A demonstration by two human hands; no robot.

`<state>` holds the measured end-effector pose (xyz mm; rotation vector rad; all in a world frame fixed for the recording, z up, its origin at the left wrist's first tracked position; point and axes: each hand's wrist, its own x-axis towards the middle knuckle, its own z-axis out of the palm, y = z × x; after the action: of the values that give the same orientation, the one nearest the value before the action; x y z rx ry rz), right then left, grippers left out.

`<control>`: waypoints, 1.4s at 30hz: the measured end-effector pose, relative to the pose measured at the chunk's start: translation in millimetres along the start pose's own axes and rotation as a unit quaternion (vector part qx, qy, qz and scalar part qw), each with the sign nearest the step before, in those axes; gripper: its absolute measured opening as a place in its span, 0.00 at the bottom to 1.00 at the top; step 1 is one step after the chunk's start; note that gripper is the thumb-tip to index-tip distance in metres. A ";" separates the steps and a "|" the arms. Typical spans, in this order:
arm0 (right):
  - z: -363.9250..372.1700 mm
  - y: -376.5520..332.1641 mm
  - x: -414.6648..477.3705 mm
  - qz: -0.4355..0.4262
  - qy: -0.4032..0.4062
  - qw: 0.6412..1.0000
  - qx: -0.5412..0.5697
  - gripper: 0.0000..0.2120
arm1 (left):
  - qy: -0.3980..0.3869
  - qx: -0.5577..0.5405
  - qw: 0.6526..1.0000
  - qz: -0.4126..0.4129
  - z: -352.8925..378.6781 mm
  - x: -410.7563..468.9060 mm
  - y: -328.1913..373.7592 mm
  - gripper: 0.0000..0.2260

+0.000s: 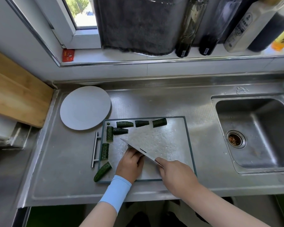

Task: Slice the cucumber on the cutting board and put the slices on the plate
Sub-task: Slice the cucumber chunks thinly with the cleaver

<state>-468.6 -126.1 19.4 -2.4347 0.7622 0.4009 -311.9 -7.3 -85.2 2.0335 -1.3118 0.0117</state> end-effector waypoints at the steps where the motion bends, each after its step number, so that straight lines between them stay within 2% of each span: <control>1: -0.4 -0.3 -0.4 -0.002 -0.002 1.000 0.000 0.11 | 0.000 0.001 1.000 0.003 -0.4 -1.5 0.3 0.09; 12: -10.1 -4.1 1.9 0.000 -0.034 0.999 0.009 0.07 | -0.001 -0.003 1.000 -0.016 0.0 -3.7 0.8 0.09; 25: -13.6 -0.3 4.0 0.008 -0.048 0.999 0.020 0.14 | 0.002 -0.016 1.000 -0.022 1.7 -4.4 -2.1 0.09; 42: 3.8 -6.4 34.4 -0.002 -0.049 0.998 0.043 0.13 | 0.003 -0.021 0.999 -0.031 3.8 -5.9 -1.9 0.07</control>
<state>-437.8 -134.3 4.3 -2.3179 0.7173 0.4724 -314.6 -4.3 -91.3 2.0358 -1.2335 -0.0377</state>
